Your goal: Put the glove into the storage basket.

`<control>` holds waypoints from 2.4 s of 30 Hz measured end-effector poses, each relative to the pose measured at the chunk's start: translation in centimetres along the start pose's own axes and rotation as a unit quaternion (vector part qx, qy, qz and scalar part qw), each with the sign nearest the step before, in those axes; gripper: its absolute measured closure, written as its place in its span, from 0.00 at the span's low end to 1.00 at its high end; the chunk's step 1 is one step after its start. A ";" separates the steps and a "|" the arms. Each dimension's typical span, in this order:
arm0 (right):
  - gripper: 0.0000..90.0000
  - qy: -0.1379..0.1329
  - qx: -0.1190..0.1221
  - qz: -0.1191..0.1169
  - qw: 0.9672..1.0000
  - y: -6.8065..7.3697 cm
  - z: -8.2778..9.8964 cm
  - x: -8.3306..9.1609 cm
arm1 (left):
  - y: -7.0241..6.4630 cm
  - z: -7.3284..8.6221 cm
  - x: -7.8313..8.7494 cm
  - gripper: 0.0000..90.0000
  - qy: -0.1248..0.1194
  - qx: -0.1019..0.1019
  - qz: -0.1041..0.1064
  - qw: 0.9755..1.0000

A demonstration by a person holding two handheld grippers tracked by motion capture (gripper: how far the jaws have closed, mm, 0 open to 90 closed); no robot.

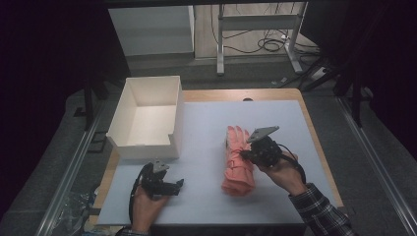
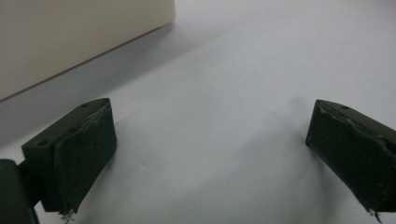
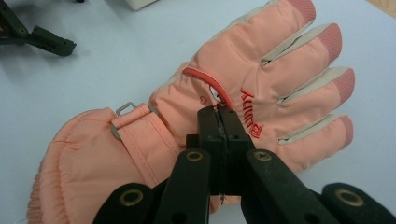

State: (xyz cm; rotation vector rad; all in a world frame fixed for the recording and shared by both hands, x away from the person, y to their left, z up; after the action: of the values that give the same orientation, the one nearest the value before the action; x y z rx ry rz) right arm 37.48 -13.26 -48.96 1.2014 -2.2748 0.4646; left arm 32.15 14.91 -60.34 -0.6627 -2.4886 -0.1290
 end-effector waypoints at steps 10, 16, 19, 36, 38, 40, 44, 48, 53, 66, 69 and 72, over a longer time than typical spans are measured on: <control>1.00 0.001 -0.014 -0.004 1.000 0.0 1.3 -1.1 | 0.0 0.0 0.0 0.02 0.002 -0.001 0.001 1.000; 0.99 0.007 -0.017 -0.008 1.000 0.1 2.0 -2.0 | 0.0 0.0 0.0 0.02 0.002 -0.002 0.001 1.000; 0.99 0.006 -0.022 -0.010 1.000 0.1 2.4 -2.4 | 0.0 0.0 0.0 0.02 0.002 -0.001 0.001 1.000; 0.83 -0.033 -0.034 -0.009 0.999 -0.2 1.7 -1.0 | 0.0 0.0 0.0 0.02 0.002 -0.003 0.001 1.000; 0.80 -0.034 -0.031 -0.006 0.999 -0.2 1.6 -0.8 | 0.0 0.0 0.0 0.02 0.002 -0.003 0.001 1.000; 0.78 -0.036 -0.026 -0.003 0.999 -0.2 1.4 -0.6 | 0.0 0.0 0.0 0.02 0.002 -0.003 0.001 1.000; 0.74 -0.040 -0.023 0.002 0.999 -0.3 1.3 -0.3 | 0.0 0.0 0.0 0.02 0.000 -0.001 0.001 1.000; 0.72 -0.047 -0.021 0.006 0.999 -0.4 1.2 0.0 | 0.0 0.0 0.0 0.02 0.000 -0.001 0.001 1.000; 0.69 -0.060 -0.020 0.015 0.998 -0.8 1.0 0.8 | 0.0 0.0 0.0 0.02 0.000 -0.001 0.001 1.000; 0.63 -0.071 -0.041 0.036 0.996 -2.2 2.4 2.5 | 0.0 0.0 0.0 0.02 0.003 -0.002 0.001 1.000; 0.63 -0.076 -0.055 0.043 0.995 -2.6 3.0 3.0 | 0.0 0.0 0.0 0.02 0.000 0.000 0.000 1.000; 0.62 -0.078 -0.068 0.041 0.994 -3.0 3.7 3.4 | 0.0 0.0 0.0 0.02 0.000 0.000 0.001 1.000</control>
State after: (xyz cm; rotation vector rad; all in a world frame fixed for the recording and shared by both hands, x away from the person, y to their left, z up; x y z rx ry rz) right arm 37.29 -19.06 -49.74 1.1142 -2.4529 0.2464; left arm 32.15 14.90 -60.35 -0.6638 -2.4872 -0.1281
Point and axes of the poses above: each handheld gripper's, and its own axes: x roughly backward along the jaws, z roughly out of its underside, y roughly to its left, the point moved 7 cm from there along -x, roughly forward along the jaws, and after that the axes turned 13 degrees about -y, right-handed, at the moved point
